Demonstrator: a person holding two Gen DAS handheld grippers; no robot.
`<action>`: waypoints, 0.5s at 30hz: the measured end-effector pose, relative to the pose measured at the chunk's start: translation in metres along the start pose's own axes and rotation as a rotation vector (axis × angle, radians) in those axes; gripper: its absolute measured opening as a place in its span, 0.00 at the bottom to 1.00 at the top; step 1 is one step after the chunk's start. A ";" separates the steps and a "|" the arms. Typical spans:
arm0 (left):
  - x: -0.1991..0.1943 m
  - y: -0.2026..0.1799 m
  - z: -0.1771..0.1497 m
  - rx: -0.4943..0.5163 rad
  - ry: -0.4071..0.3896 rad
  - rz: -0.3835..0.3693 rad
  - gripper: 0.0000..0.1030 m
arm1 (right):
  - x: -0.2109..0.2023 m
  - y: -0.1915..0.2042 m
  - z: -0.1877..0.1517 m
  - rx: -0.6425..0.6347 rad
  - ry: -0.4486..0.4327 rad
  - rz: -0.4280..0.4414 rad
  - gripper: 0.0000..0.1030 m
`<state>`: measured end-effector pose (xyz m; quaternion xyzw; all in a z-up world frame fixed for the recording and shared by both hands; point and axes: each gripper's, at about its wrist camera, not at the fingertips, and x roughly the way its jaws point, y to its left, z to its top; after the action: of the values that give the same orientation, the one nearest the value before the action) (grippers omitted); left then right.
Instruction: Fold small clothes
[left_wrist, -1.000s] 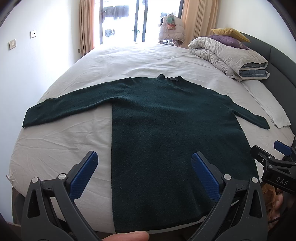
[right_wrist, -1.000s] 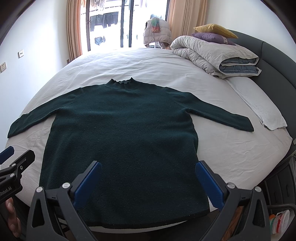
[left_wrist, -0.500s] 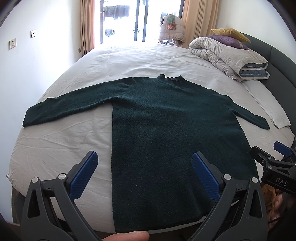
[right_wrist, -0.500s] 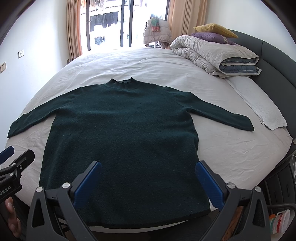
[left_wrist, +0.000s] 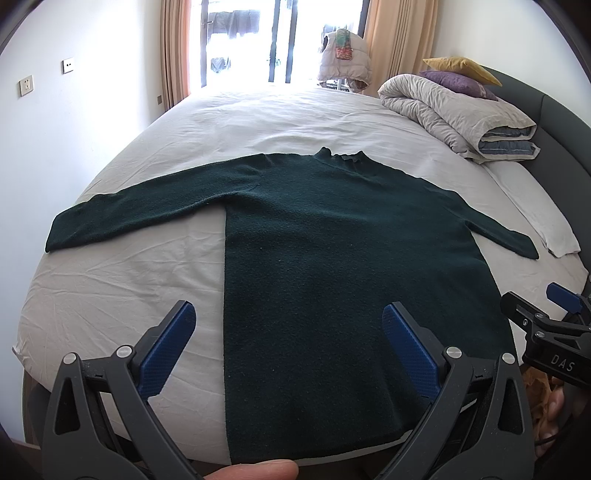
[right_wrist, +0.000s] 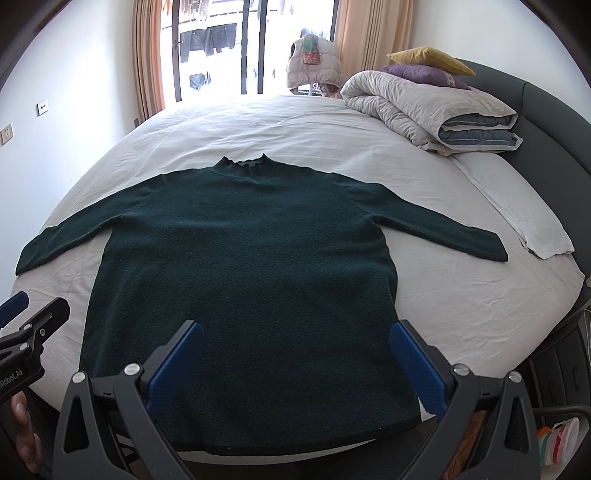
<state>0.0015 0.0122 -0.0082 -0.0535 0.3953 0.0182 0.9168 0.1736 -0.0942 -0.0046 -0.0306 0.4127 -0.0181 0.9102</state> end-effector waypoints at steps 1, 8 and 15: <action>0.000 0.001 0.000 0.000 0.000 0.000 1.00 | 0.000 0.000 0.000 0.000 0.000 -0.001 1.00; 0.000 0.001 0.000 -0.001 0.000 0.000 1.00 | 0.000 0.000 0.000 0.000 0.000 0.000 1.00; 0.001 0.002 -0.001 -0.004 0.001 -0.002 1.00 | 0.000 0.001 0.000 -0.006 0.001 0.002 1.00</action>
<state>0.0013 0.0139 -0.0092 -0.0558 0.3956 0.0181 0.9165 0.1740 -0.0936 -0.0048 -0.0330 0.4132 -0.0157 0.9099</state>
